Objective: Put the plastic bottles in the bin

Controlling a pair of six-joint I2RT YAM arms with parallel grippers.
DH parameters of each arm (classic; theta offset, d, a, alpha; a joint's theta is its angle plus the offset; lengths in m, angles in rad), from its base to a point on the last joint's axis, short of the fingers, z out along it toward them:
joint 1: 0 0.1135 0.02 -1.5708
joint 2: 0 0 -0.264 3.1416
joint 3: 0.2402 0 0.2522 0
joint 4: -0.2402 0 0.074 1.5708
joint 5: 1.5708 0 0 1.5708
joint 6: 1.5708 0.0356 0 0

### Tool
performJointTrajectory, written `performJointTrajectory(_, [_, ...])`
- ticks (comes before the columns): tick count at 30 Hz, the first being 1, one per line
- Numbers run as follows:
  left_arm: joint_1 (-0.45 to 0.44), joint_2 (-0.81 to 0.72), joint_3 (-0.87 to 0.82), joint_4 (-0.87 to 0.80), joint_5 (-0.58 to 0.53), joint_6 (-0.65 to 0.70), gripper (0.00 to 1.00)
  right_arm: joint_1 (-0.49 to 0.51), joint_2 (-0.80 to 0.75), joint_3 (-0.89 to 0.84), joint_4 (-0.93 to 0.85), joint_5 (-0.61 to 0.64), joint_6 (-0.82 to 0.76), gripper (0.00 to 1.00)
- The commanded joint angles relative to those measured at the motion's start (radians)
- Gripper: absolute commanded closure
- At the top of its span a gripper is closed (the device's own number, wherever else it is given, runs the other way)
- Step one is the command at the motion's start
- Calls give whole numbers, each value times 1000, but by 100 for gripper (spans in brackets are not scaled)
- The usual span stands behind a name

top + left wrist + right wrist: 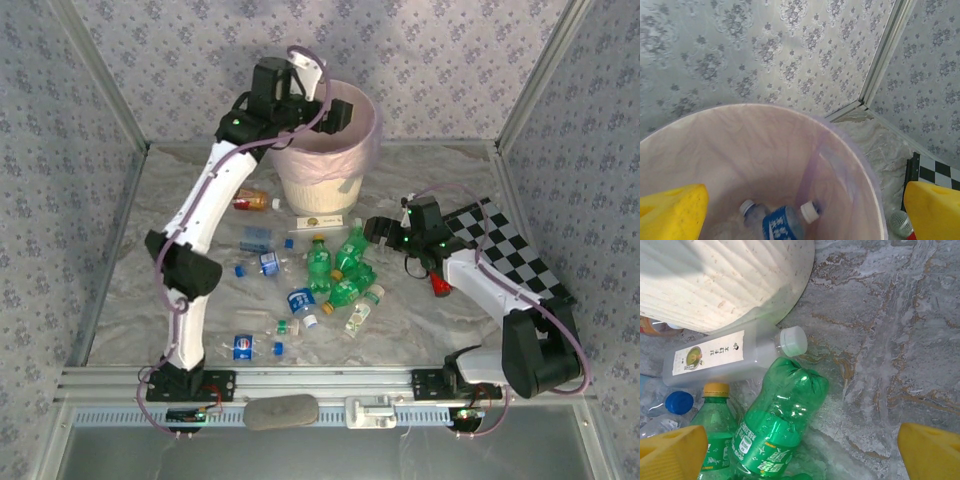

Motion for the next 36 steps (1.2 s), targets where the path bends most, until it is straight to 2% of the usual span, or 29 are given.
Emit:
performJointTrajectory(1, [12,-110,-178,68,-82,27,0,6,17,30,-16,17,18,1])
performJointTrajectory(4, [40,-228,-382,142,-126,-37,0,7,33,34,-14,12,18,1])
performJointTrajectory(8, [122,-376,-637,234,-137,-181,0,9,57,45,-15,-2,21,1])
performJointTrajectory(15, [269,-526,-909,327,-201,-399,0,17,81,50,-8,-9,32,1])
performJointTrajectory(19, [297,-522,-950,285,-308,-492,0,22,88,51,-10,-9,36,1])
performJointTrajectory(24, [303,-449,-954,222,-446,-676,0,25,89,53,-17,-6,37,1])
performJointTrajectory(30, [305,-269,-821,58,-459,-954,0,27,85,55,-30,3,29,1])
performJointTrajectory(36, [305,-114,-715,-6,-420,-1132,0,27,69,40,-40,22,17,1])
